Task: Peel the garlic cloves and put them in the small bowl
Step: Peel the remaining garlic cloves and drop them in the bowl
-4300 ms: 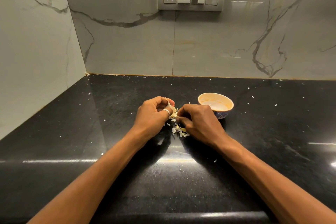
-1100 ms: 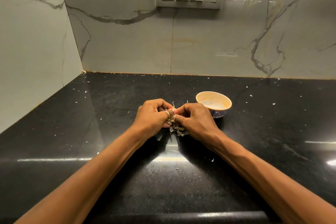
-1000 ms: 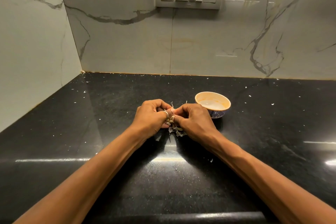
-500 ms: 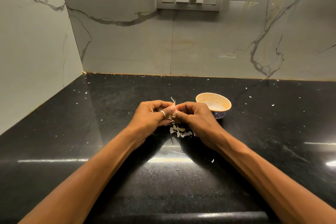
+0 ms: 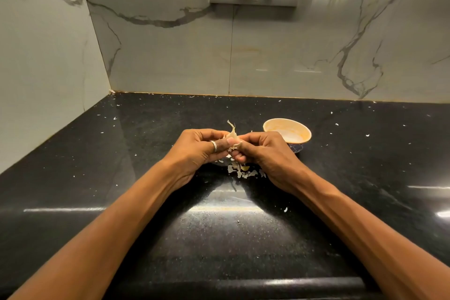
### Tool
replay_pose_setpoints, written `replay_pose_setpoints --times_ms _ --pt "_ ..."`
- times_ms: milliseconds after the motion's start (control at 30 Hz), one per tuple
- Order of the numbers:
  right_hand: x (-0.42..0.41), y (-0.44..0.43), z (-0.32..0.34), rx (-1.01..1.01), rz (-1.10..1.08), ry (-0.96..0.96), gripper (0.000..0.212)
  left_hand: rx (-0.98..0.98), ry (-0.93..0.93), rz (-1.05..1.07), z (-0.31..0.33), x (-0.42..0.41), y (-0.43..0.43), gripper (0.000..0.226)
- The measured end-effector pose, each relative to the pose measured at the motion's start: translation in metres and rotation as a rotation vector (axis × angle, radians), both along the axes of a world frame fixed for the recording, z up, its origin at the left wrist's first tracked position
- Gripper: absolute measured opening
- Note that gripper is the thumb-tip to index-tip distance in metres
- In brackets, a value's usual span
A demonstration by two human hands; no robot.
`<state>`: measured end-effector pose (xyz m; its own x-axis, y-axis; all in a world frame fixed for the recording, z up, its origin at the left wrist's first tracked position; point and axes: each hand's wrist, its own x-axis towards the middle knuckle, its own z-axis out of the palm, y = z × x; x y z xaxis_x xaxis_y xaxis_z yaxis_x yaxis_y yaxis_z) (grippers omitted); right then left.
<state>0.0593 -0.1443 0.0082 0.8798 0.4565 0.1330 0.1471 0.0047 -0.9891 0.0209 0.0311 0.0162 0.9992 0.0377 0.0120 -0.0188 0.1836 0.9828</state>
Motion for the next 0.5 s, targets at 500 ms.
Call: replay_pose_setpoints --times_ms 500 --pt "0.0016 0.0066 -0.0022 -0.129 -0.186 -0.065 0.019 0.125 -0.007 0.015 -0.0029 -0.0004 -0.0032 0.023"
